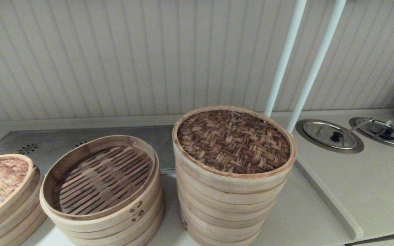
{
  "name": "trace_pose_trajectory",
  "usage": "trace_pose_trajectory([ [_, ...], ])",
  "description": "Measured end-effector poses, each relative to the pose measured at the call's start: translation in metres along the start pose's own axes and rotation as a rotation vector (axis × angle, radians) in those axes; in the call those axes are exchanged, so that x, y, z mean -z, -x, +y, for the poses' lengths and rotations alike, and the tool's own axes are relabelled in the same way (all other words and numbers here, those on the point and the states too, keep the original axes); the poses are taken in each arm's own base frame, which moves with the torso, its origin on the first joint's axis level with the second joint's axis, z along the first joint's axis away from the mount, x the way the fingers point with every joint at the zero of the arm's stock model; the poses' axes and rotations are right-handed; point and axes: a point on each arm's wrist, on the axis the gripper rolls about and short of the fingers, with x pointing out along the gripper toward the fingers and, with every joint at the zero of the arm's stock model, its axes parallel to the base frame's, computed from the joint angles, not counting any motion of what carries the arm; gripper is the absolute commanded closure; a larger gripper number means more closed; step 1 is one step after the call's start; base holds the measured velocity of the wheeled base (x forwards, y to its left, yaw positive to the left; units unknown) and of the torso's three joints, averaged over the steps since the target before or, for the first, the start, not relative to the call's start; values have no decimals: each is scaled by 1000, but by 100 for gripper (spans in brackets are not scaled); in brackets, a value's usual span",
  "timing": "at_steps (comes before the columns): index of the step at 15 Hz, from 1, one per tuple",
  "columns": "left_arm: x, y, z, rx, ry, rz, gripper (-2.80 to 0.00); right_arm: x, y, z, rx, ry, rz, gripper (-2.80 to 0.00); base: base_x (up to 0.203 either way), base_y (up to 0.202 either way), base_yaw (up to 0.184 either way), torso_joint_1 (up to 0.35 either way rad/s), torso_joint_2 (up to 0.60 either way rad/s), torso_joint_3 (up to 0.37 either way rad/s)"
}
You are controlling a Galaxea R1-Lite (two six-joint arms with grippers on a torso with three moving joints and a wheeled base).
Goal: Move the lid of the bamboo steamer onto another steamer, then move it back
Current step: Pick up the steamer
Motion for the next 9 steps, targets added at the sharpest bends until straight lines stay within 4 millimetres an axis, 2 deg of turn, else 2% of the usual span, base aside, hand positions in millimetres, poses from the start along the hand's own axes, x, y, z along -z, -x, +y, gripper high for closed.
trace_pose_trajectory([
  [2, -31, -25, 6, 119, 16, 22, 0, 0, 0, 0, 0, 0, 0, 0, 0, 0, 0, 0, 0, 0],
  [4, -50, -54, 8, 243, 46, 83, 0, 0, 0, 0, 0, 0, 0, 0, 0, 0, 0, 0, 0, 0],
  [7, -56, -107, -3, 377, 96, 204, 0, 0, 0, 0, 0, 0, 0, 0, 0, 0, 0, 0, 0, 0],
  [9, -51, -146, -27, 416, 114, 273, 0, 0, 0, 0, 0, 0, 0, 0, 0, 0, 0, 0, 0, 0],
])
